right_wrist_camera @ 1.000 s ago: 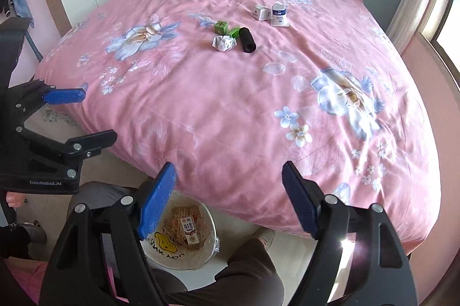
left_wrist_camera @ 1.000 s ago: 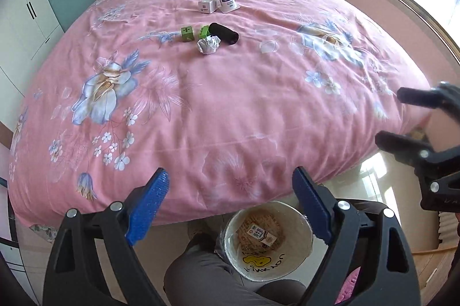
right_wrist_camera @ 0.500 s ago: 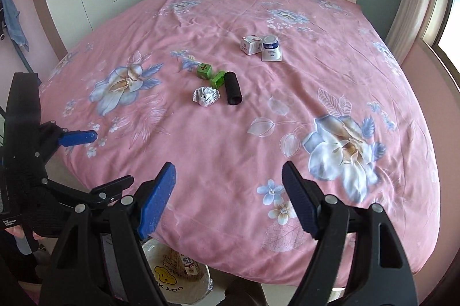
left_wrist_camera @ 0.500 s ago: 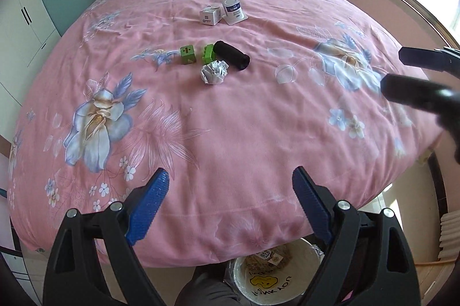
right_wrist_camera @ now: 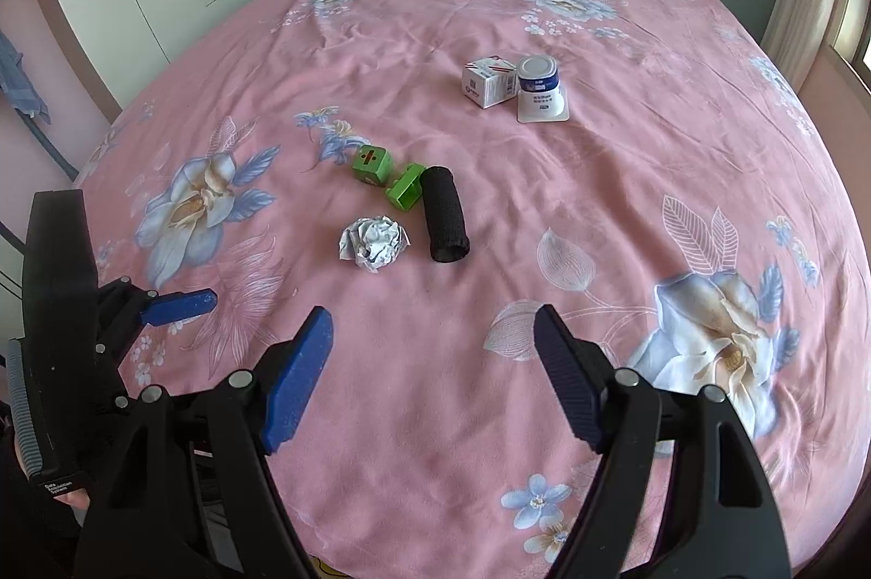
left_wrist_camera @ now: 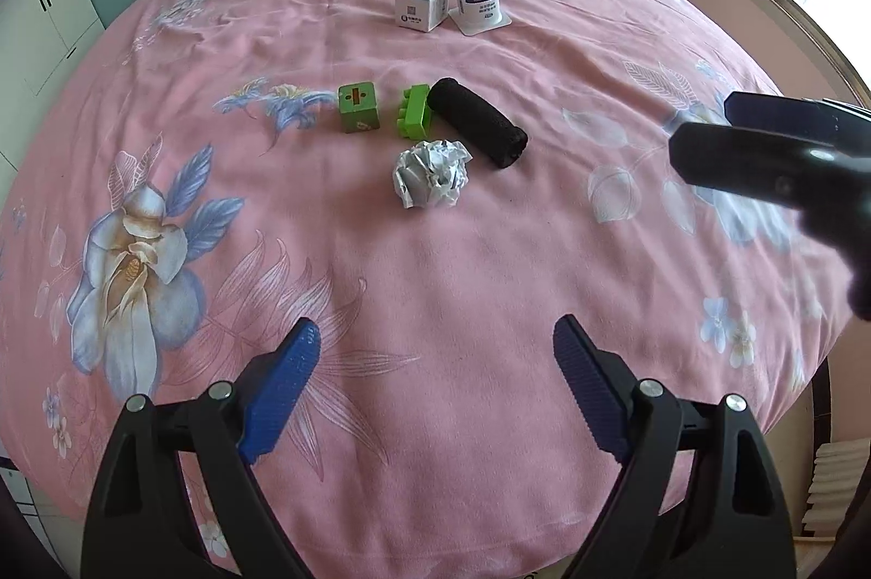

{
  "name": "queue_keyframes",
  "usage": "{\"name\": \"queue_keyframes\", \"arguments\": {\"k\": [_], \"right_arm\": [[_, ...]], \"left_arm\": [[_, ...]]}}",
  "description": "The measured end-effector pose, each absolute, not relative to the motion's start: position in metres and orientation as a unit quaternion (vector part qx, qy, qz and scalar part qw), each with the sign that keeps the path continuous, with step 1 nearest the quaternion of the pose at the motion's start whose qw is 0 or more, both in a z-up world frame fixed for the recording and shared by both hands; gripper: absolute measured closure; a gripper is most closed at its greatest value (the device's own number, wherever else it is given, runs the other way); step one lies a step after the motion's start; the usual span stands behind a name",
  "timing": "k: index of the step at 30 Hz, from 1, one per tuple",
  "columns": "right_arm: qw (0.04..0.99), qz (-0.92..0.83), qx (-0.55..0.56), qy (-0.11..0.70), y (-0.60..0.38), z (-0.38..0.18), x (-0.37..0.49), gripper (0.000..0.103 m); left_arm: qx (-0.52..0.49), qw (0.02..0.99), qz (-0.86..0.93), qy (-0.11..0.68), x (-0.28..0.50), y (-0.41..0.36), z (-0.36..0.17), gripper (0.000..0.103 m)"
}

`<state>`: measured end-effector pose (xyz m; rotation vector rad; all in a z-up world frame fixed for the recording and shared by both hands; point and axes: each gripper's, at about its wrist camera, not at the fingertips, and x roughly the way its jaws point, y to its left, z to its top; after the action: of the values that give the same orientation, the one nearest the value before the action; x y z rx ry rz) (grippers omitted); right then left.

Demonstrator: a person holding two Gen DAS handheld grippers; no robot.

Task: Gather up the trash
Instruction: 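Grasp the black foam tube with the right tool while the left tool grasps crumpled paper, then carry the foam tube and crumpled paper to the trash bin with both tools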

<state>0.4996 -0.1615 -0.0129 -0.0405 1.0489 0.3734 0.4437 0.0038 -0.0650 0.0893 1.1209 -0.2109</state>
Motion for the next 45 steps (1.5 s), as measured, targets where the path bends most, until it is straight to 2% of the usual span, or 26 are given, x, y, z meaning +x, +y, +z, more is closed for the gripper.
{"name": "queue_keyframes", "arguments": {"k": [21,22,24,25,26,30,31,38,45], "right_arm": [[0.814,0.177,-0.023,0.553,-0.116,-0.126,0.641,0.027],[0.809,0.184,-0.017,0.558,-0.114,-0.132,0.646,0.027],[0.803,0.193,-0.004,0.564,-0.112,-0.141,0.651,0.029],[0.802,0.191,-0.005,0.566,-0.11,-0.145,0.653,0.037],[0.802,0.187,-0.011,0.567,-0.108,-0.148,0.654,0.043],[0.809,0.183,-0.012,0.558,-0.108,-0.152,0.651,0.059],[0.809,0.189,-0.003,0.557,-0.11,-0.151,0.65,0.069],[0.813,0.184,0.002,0.552,-0.121,-0.137,0.634,0.069],[0.834,0.174,-0.016,0.524,-0.132,-0.086,0.601,0.069]], "left_arm": [[-0.01,0.834,-0.119,0.539,0.542,0.008,-0.127,0.015],[-0.017,0.833,-0.123,0.54,0.544,0.007,-0.129,0.016],[-0.017,0.83,-0.123,0.544,0.55,0.004,-0.135,0.026],[-0.013,0.833,-0.118,0.541,0.551,0.002,-0.137,0.029],[-0.009,0.836,-0.113,0.537,0.552,0.001,-0.137,0.037],[-0.009,0.841,-0.106,0.531,0.557,0.001,-0.138,0.063],[-0.014,0.84,-0.104,0.532,0.559,0.003,-0.138,0.064],[-0.014,0.844,-0.093,0.528,0.549,0.009,-0.125,0.069],[0.0,0.859,-0.069,0.507,0.521,0.018,-0.08,0.069]]}}
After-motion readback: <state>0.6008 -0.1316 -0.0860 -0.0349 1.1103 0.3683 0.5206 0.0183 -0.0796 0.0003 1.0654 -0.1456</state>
